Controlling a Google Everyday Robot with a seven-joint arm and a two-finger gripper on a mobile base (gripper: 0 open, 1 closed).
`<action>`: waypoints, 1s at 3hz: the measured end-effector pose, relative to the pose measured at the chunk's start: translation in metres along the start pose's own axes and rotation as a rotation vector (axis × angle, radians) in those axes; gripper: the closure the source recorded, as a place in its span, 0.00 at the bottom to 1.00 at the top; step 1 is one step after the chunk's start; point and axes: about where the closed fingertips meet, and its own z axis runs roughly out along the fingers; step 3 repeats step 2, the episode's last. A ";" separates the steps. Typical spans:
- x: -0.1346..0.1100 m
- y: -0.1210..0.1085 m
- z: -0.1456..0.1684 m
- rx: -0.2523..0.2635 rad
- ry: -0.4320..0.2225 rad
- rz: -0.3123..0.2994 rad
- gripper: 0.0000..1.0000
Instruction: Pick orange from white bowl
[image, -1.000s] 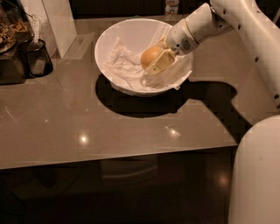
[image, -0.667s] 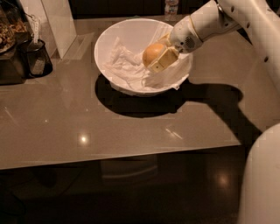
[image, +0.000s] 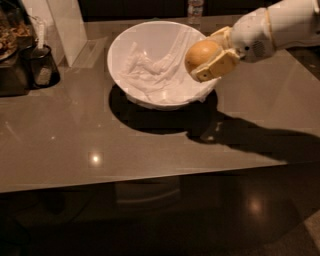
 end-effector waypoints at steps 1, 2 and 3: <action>0.007 0.027 -0.030 0.076 -0.012 0.042 1.00; 0.007 0.027 -0.030 0.075 -0.012 0.041 1.00; 0.007 0.027 -0.030 0.075 -0.012 0.041 1.00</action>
Offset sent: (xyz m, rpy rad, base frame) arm -0.0346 -0.0210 0.0056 0.0245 -0.0119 -0.0835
